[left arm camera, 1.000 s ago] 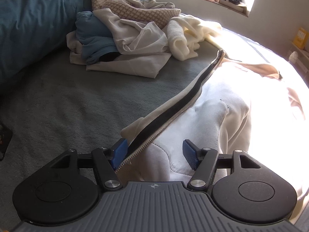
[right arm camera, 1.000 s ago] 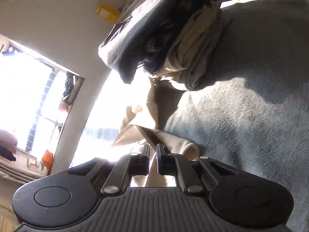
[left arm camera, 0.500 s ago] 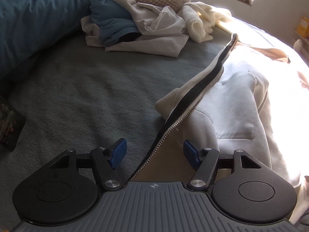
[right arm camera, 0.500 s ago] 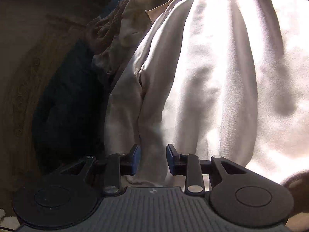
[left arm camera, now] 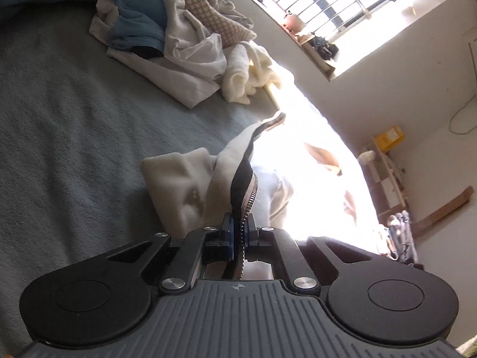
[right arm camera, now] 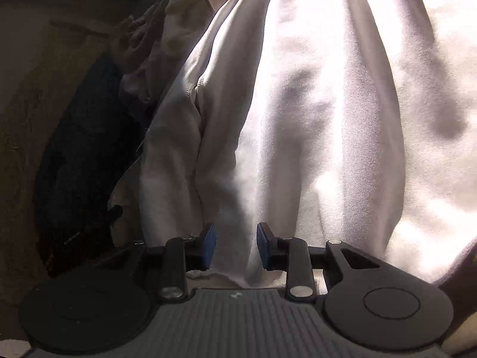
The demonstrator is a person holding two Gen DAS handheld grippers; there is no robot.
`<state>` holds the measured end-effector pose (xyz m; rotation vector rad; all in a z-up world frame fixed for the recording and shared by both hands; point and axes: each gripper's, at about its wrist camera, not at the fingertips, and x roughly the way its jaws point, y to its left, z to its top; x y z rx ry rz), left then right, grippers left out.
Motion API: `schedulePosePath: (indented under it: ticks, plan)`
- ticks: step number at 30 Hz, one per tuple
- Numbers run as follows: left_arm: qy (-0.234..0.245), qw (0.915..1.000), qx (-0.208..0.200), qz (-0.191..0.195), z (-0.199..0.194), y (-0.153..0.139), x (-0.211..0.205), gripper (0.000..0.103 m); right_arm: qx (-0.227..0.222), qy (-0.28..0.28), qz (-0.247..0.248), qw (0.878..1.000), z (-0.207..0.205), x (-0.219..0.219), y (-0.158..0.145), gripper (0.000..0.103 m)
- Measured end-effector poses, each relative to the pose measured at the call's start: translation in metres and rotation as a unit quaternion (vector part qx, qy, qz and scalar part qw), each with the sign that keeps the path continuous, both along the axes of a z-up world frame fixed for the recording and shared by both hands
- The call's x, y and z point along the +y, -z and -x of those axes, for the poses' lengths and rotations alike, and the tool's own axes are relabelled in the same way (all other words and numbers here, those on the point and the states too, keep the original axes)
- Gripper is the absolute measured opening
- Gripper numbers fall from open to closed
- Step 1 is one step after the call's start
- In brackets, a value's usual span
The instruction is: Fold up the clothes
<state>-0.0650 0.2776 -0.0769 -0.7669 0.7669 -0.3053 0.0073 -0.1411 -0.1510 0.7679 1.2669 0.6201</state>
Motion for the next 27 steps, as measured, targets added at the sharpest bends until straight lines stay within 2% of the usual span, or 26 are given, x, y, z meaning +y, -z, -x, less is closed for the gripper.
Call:
schedulePosePath:
  ticks: [4, 7, 11, 14, 16, 20, 22, 24, 27]
  plan:
    - [0.092, 0.9935, -0.035, 0.058, -0.014, -0.006, -0.062, 0.004, -0.005, 0.031, -0.054, 0.998, 0.0, -0.018, -0.004, 0.032]
    - [0.164, 0.9807, -0.053, 0.092, -0.028, -0.005, -0.115, 0.004, -0.011, 0.055, -0.099, 0.994, 0.0, -0.034, -0.007, 0.035]
    - [0.252, 0.9614, -0.069, 0.085, -0.037, -0.001, -0.181, 0.004, -0.018, 0.088, -0.158, 0.983, 0.0, -0.055, -0.011, 0.051]
    - [0.3, 0.9488, -0.056, 0.081, -0.039, 0.012, -0.218, 0.004, -0.008, 0.102, -0.184, 0.978, 0.002, -0.067, -0.006, 0.053]
    - [0.315, 0.9453, -0.049, 0.071, -0.037, 0.019, -0.231, 0.004, 0.012, 0.103, -0.188, 0.977, 0.005, -0.072, 0.005, 0.053]
    - [0.337, 0.94, -0.03, 0.041, -0.032, 0.03, -0.243, 0.005, 0.049, 0.107, -0.195, 0.974, 0.01, -0.08, 0.025, 0.053]
    - [0.345, 0.9385, -0.012, 0.017, -0.032, 0.033, -0.242, 0.01, 0.061, 0.109, -0.203, 0.971, 0.008, -0.081, 0.035, 0.053]
    - [0.33, 0.9439, -0.005, -0.008, -0.029, 0.034, -0.231, 0.041, 0.076, 0.116, -0.212, 0.967, 0.005, -0.08, 0.044, 0.053]
    - [0.279, 0.9592, -0.024, -0.04, -0.016, 0.028, -0.195, 0.048, 0.083, 0.119, -0.217, 0.965, 0.002, -0.077, 0.051, 0.053]
